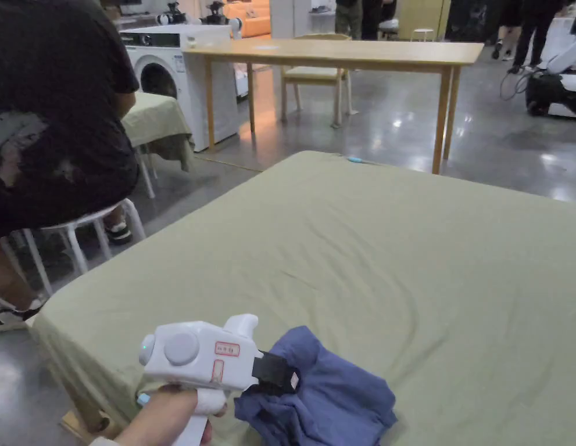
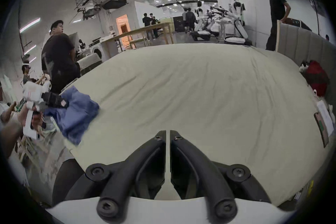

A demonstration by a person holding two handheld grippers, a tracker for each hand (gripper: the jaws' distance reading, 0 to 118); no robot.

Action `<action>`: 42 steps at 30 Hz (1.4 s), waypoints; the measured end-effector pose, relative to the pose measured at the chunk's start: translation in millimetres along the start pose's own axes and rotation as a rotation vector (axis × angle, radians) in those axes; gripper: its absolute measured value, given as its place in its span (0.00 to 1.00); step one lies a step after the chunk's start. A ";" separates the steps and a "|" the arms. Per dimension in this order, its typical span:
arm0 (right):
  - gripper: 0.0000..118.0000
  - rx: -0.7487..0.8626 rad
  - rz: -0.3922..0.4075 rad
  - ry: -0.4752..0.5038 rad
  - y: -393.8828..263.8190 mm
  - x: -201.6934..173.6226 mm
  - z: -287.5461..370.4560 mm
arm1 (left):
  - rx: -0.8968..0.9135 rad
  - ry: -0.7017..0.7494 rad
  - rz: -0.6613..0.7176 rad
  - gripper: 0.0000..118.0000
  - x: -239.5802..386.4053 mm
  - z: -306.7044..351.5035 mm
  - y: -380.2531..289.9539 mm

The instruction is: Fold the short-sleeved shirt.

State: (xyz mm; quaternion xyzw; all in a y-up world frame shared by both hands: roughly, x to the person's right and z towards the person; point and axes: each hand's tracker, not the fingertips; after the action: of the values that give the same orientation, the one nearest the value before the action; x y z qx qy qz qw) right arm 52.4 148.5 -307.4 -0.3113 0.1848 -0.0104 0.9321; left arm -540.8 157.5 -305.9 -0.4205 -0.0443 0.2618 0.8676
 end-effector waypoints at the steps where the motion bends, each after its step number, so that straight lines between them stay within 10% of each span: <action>1: 0.05 -0.004 0.010 0.001 0.2 -6.4 -2.6 | 0.025 0.060 -0.014 0.21 -19.0 11.3 14.3; 9: 0.05 -0.054 0.088 -0.011 -4.1 -34.0 -14.4 | -0.010 0.157 0.015 0.22 -86.2 28.8 48.0; 11: 0.05 -0.058 0.096 -0.010 -2.6 -31.9 -13.4 | 0.011 0.161 0.000 0.54 -81.0 31.0 46.0; 13: 0.05 -0.064 0.109 -0.018 -0.8 -32.4 -12.9 | 0.067 0.217 -0.026 0.64 -94.0 35.6 53.0; 15: 0.05 -0.058 0.117 -0.027 4.5 -34.2 -7.6 | 0.147 0.252 -0.044 1.00 -94.2 58.5 54.0; 19: 0.05 -0.039 0.109 -0.026 4.5 -27.4 -4.4 | 0.264 0.321 -0.033 1.00 -109.1 96.0 48.4; 22: 0.05 -0.024 0.104 -0.024 14.1 -27.1 1.0 | 0.346 0.357 -0.027 0.76 -95.1 108.4 58.7; 23: 0.05 -0.015 0.096 -0.024 19.4 -25.8 3.7 | 0.379 0.369 -0.061 0.25 -80.5 107.1 54.3; 24: 0.05 -0.003 0.083 -0.026 25.5 -23.1 6.8 | 0.407 0.461 -0.097 0.00 -12.3 115.6 44.4; 42: 0.05 0.452 0.141 -0.290 217.5 59.1 101.9 | 0.716 0.213 -0.514 0.00 419.5 65.9 -27.5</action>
State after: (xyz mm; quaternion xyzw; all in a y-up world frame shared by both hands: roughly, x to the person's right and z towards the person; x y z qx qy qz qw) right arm 122.5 374.6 -379.3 -0.0800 0.0635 0.0583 0.9931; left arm -188.6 396.3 -302.9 -0.0938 0.0357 -0.0082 0.9949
